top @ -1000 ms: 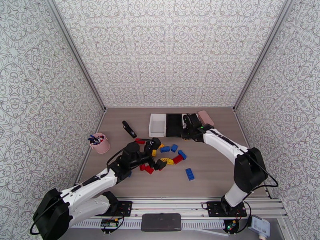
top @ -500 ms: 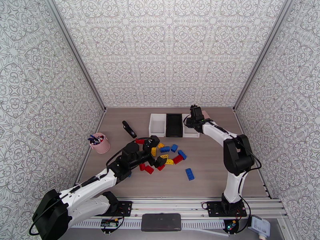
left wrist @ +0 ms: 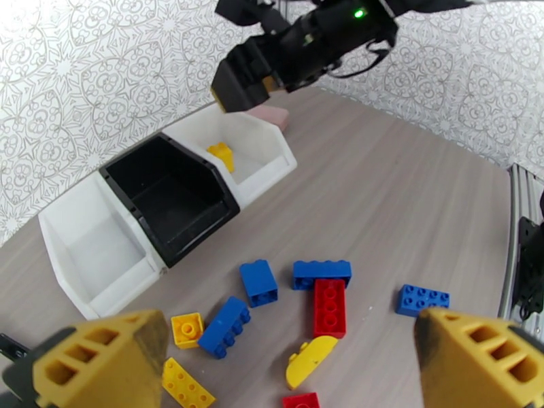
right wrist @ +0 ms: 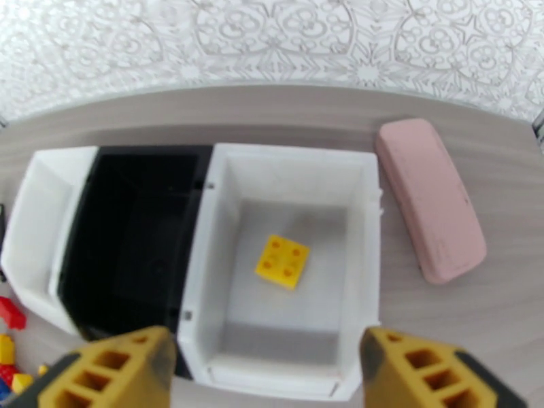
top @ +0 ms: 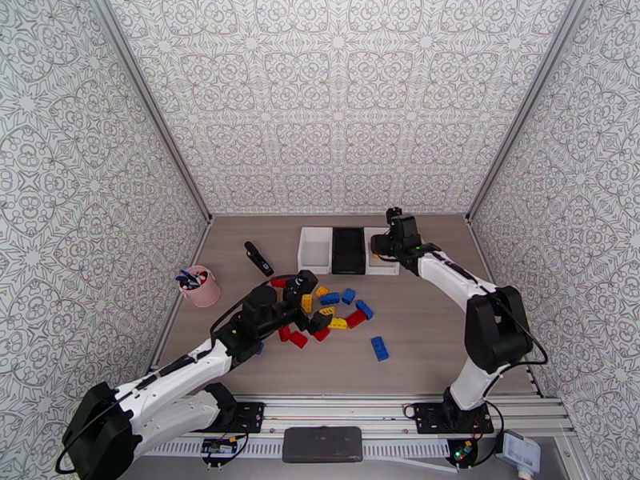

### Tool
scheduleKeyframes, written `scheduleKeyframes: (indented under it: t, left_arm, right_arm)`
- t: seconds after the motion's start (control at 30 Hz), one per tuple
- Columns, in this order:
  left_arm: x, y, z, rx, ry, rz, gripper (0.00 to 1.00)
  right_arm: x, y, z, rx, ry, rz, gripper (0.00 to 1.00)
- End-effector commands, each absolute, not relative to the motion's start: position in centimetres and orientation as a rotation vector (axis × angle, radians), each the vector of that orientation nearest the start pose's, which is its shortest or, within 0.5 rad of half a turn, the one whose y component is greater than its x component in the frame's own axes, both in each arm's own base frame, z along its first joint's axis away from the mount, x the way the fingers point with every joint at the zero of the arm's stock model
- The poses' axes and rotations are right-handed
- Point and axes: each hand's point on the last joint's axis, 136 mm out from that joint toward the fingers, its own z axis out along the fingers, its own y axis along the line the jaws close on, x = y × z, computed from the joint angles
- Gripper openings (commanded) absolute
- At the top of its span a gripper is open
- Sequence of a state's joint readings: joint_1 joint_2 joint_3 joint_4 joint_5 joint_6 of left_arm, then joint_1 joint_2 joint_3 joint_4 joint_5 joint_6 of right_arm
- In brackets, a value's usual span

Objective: Sort the legos into containers by color

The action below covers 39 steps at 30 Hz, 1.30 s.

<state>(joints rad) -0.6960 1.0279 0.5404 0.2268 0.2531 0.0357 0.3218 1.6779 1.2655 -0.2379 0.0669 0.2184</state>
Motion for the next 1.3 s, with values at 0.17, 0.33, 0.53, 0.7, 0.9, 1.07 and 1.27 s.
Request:
scheduleKeyframes:
  t: [0.17,0.33,0.53,0.7,0.9,1.07,1.27]
  left_arm:
    - [21.8,-27.3,21.3,1.021,1.602,-0.815,1.0]
    - [21.3,-26.8,21.2,1.03,1.599,-0.827,1.0]
    - [21.2,-26.5,21.1,1.029,1.604,-0.83,1.0]
    - [21.0,-26.7,20.8,1.047,1.603,-0.848,1.0]
    - [21.0,-26.8,20.7,1.052,1.606,-0.853,1.0]
    - [21.0,-26.8,20.6,1.05,1.607,-0.853,1.0]
    - [21.0,-26.8,20.5,1.052,1.605,-0.852,1.0]
  right_arm:
    - [38.9,18.2,14.4,-0.404,2.442,0.271,0.79]
    - [35.2,20.3,11.3,-0.532,2.587,0.27,0.8]
    - [32.8,21.9,7.4,-0.606,2.76,0.238,0.73]
    - [32.7,22.7,5.0,-0.619,2.818,0.241,0.65]
    - [33.3,22.9,3.9,-0.606,2.829,0.227,0.55]
    - [33.5,22.8,3.3,-0.605,2.842,0.206,0.39]
    - [33.6,22.6,3.7,-0.598,2.832,0.194,0.27]
